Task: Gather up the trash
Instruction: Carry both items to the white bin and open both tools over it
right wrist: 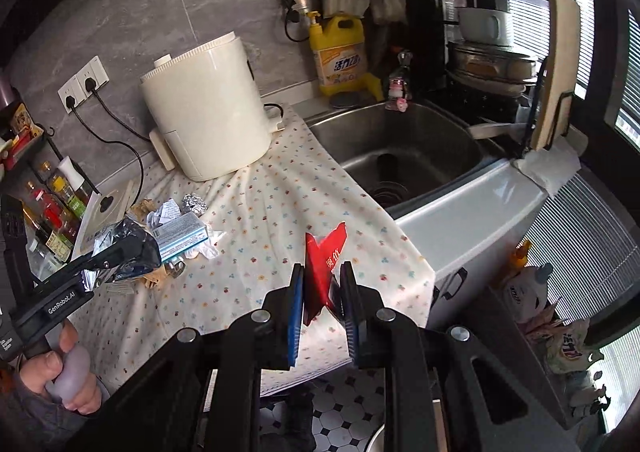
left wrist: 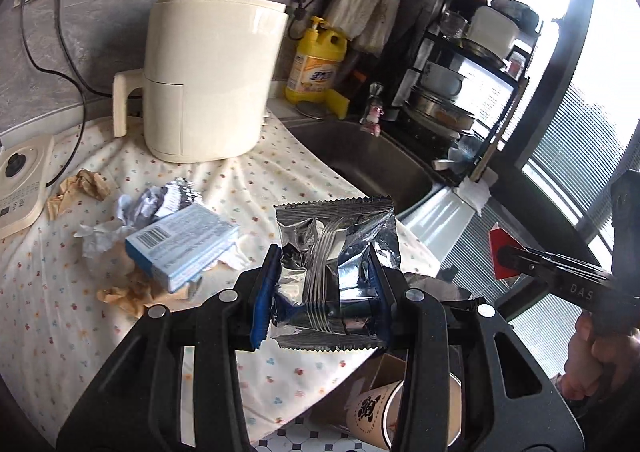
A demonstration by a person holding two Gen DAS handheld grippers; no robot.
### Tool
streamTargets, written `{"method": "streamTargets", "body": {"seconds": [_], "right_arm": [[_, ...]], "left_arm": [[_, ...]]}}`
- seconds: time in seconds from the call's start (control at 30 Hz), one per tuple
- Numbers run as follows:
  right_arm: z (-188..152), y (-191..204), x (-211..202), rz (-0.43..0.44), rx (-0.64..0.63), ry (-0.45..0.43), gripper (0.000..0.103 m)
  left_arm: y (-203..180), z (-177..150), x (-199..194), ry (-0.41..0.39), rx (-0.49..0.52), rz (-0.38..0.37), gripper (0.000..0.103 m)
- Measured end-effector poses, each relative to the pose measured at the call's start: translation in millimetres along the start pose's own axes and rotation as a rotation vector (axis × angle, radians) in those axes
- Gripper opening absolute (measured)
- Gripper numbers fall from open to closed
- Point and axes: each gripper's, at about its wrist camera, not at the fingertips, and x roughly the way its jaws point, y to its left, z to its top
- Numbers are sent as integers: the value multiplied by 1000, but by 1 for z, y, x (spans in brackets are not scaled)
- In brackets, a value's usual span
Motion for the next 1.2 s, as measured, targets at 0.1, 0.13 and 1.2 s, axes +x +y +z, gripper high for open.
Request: {"method": "streamTargets", "body": {"seconds": [0.1, 0.13, 1.2], "right_arm": [[-12, -22, -14, -17, 28, -3, 19], [-16, -30, -19, -22, 40, -3, 19], [-208, -190, -52, -73, 266, 247, 48]], "left_arm": [[-27, -6, 6, 19, 31, -29, 41], [-35, -8, 8, 26, 42, -38, 41], [-195, -183, 94, 406, 173, -140, 41]]}}
